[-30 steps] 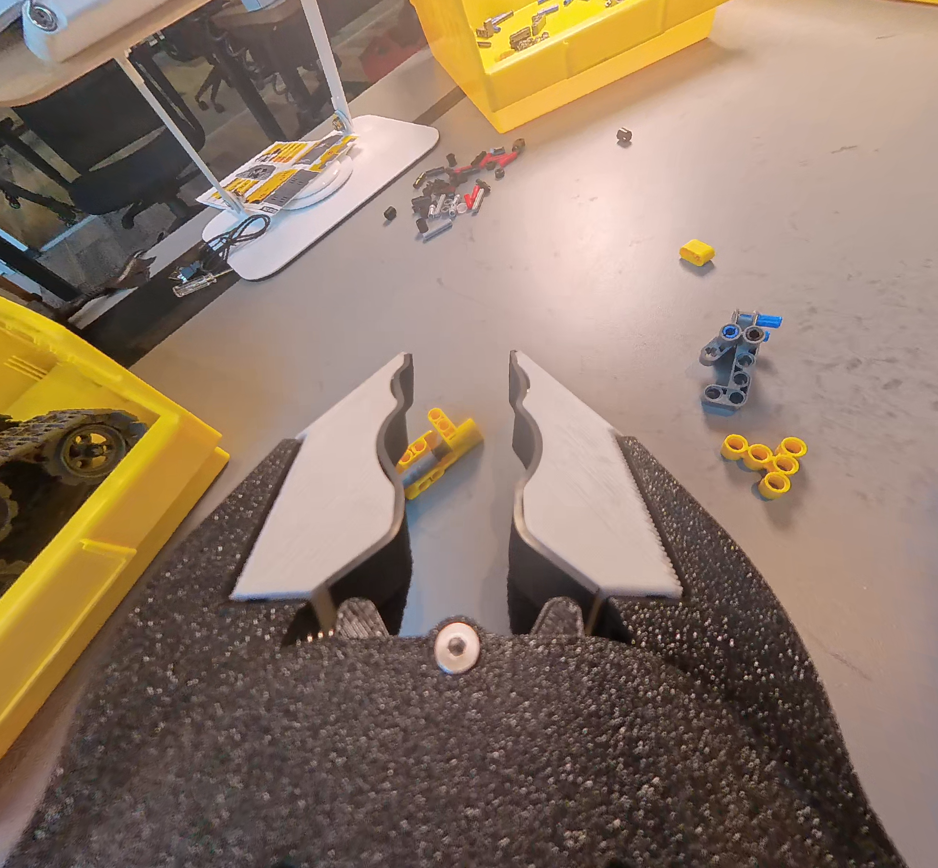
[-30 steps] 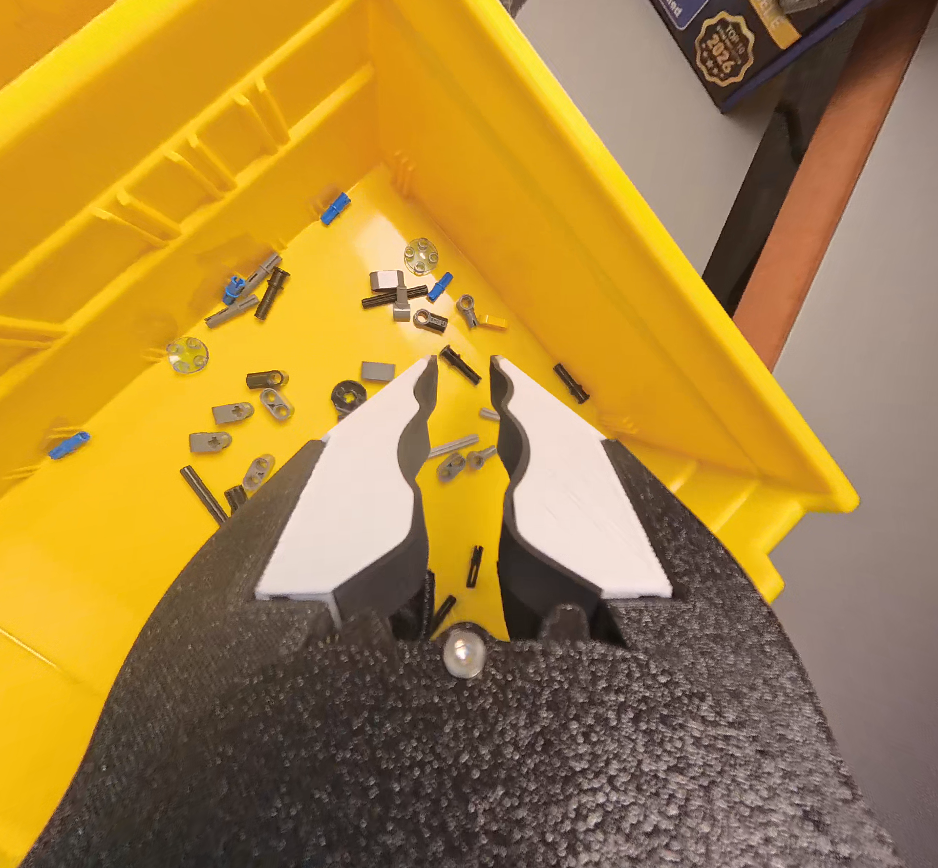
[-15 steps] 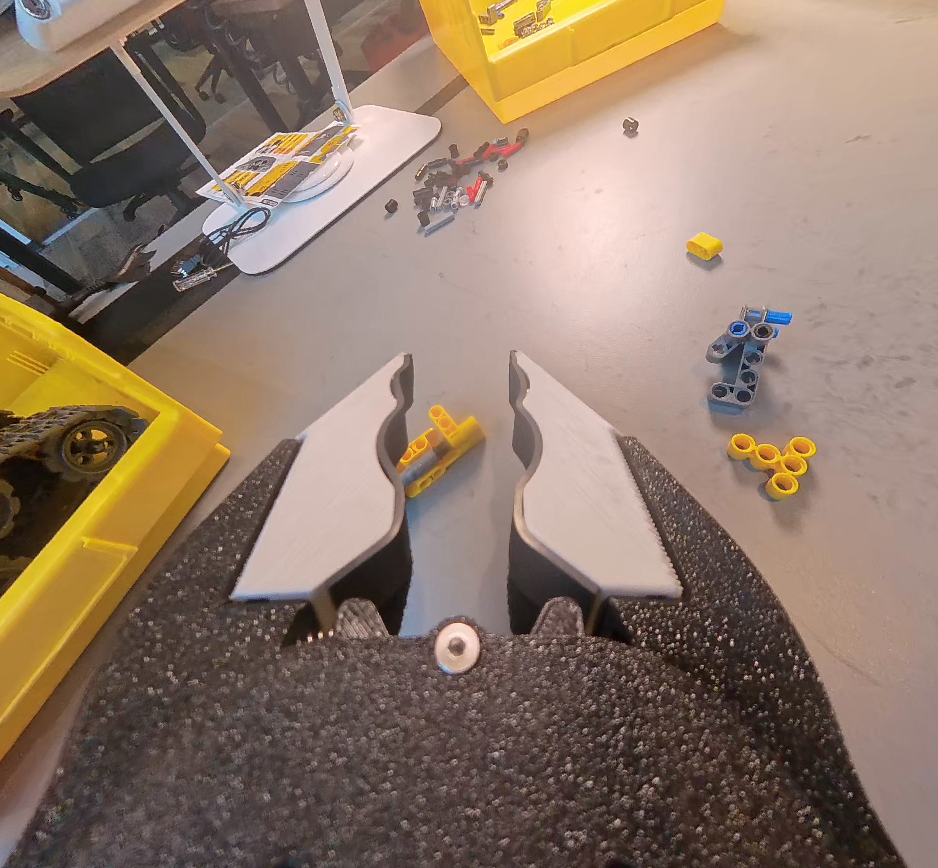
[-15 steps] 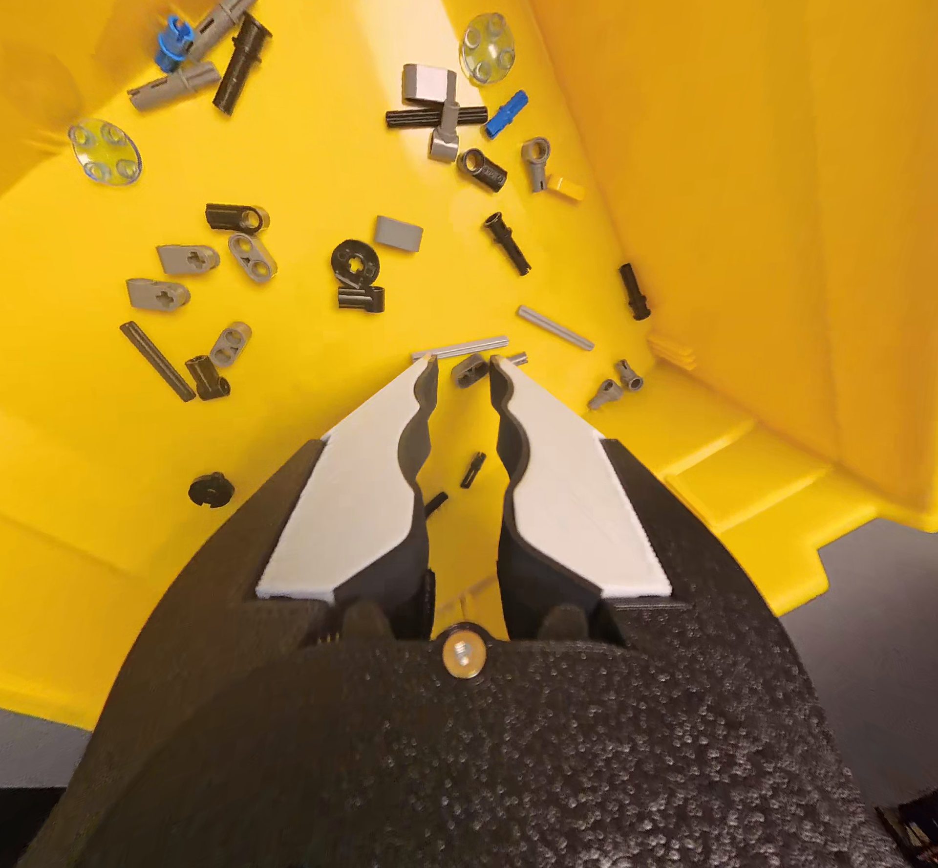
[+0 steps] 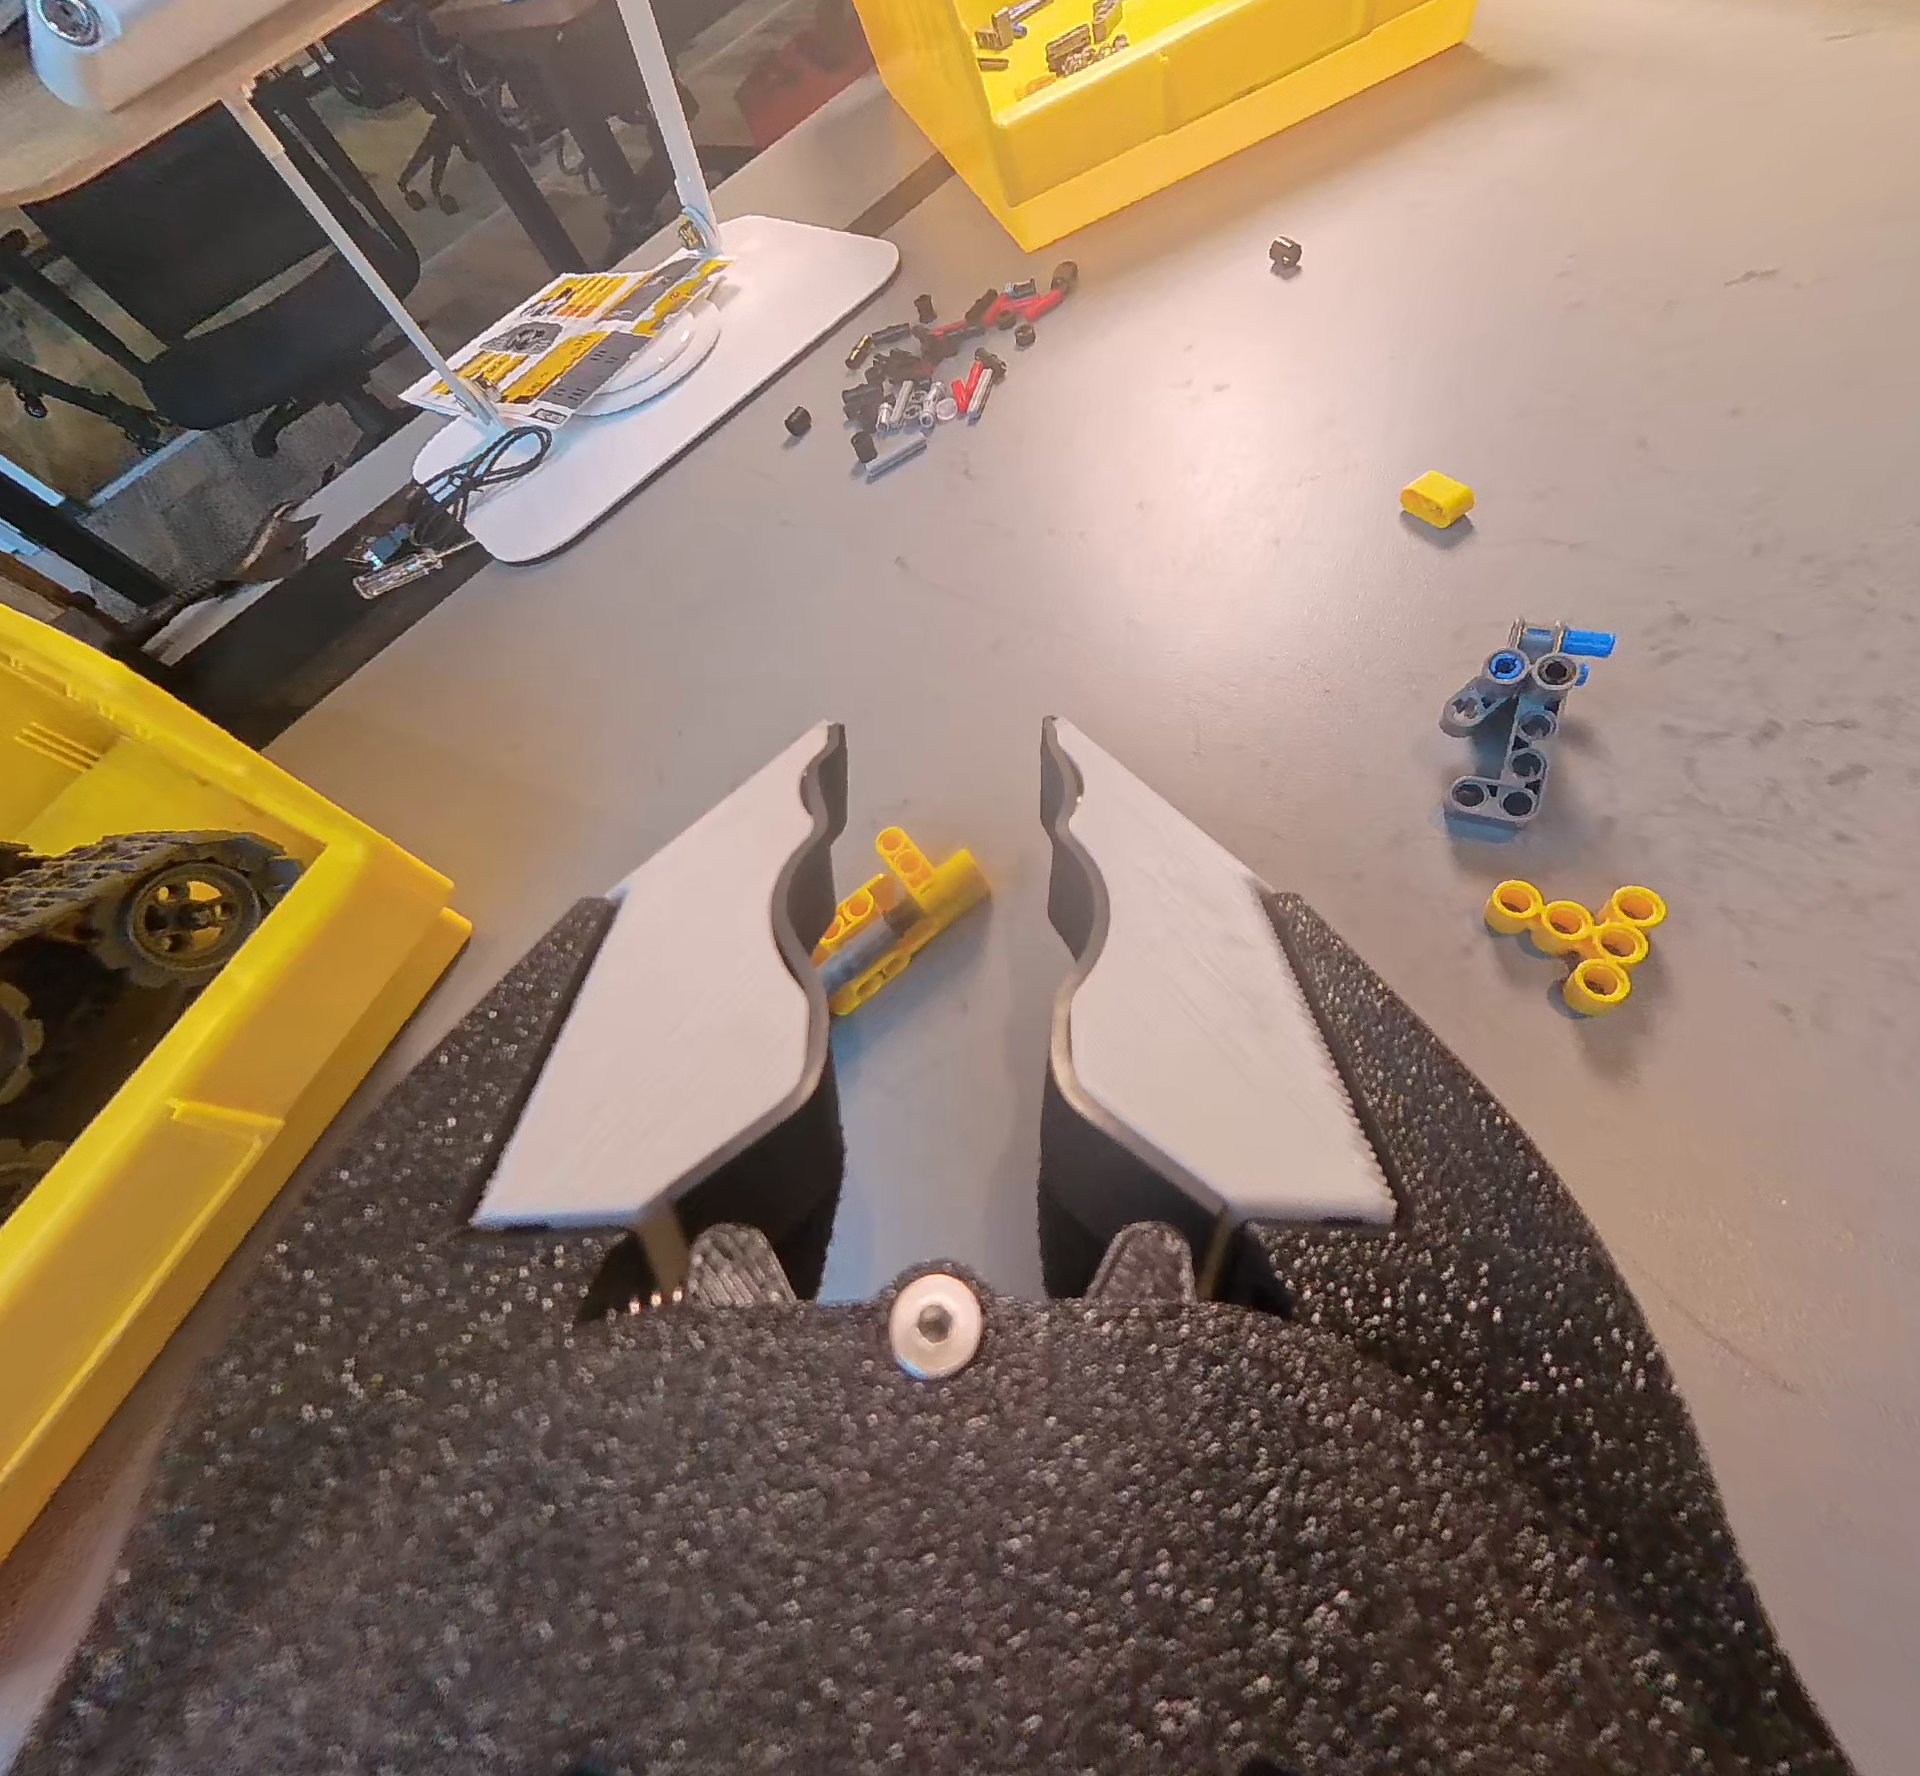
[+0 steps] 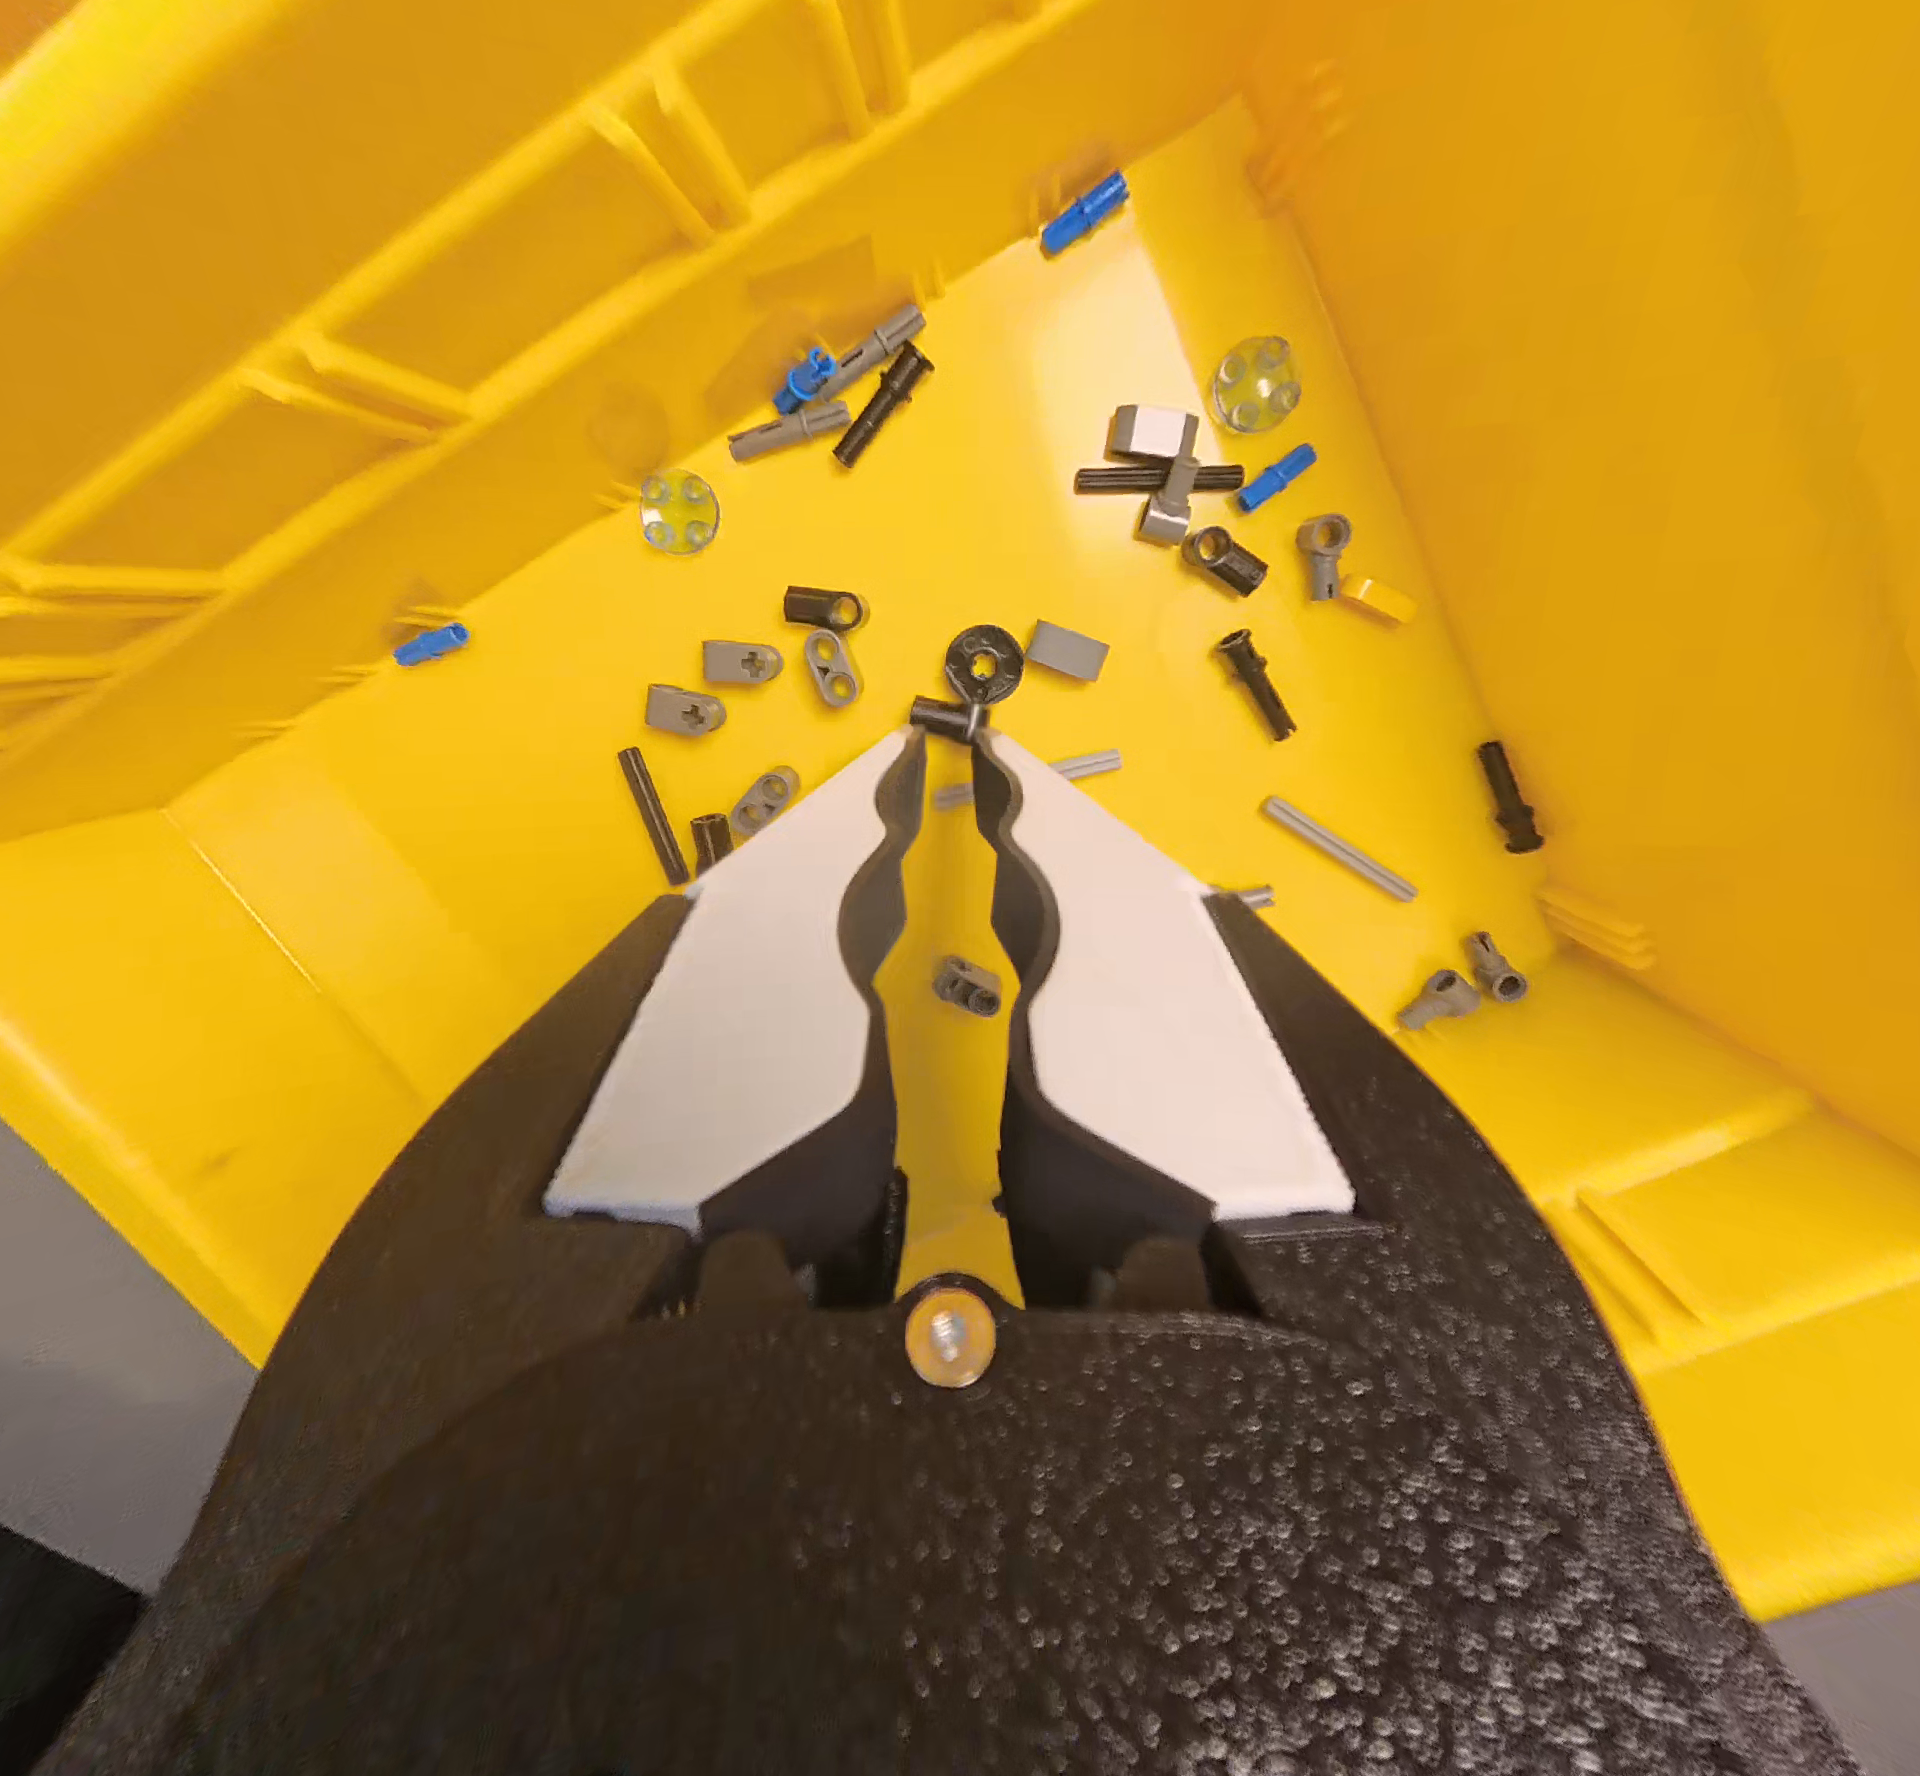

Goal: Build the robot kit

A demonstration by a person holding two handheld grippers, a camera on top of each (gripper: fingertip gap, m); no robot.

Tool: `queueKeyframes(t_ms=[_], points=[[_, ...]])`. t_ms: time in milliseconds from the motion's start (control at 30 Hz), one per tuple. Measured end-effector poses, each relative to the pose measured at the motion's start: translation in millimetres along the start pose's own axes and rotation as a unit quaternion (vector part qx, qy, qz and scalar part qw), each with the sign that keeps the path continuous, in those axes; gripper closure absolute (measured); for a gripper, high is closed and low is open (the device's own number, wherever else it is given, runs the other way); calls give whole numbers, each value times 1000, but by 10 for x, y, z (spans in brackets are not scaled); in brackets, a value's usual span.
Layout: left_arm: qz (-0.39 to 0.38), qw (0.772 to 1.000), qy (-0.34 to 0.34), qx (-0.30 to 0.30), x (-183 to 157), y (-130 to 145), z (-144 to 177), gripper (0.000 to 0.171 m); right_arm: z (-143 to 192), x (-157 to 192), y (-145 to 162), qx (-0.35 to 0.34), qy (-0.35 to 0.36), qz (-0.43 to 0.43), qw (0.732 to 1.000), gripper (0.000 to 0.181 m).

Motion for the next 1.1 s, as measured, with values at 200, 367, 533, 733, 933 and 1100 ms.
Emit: queueKeyframes(t_ms=[200, 367, 533, 733, 933, 1100], points=[[-1, 1000, 3, 0, -7, 2, 1, 135, 268, -118, 71, 24, 71, 10, 997, 159], [-3, 1000, 6, 2, -15, 5, -2, 135, 351, -177, 237, 146, 131, 57, 979, 159], [-5, 1000, 7, 2, -19, 7, 3, 135, 343, -245, 361, 251, 144, 99, 952, 159], [-5, 1000, 7, 8, -20, 17, -8, 135, 274, -269, 458, 332, 121, 116, 928, 159], [-8, 1000, 7, 12, -26, 25, -17, 135, 132, -279, 561, 411, 105, 126, 897, 159], [-11, 1000, 8, 15, -28, 33, -24, 135, 42, -295, 593, 431, 78, 112, 892, 162]])
Point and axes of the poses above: each gripper's, where its closed fingertips meet, z back along the fingers, y out of its underside, x = y × z across the jaws, the point moved 5 cm from there along z, back along the fingers, and after that the axes turned 12 degrees about -y, right-handed, at the moved point
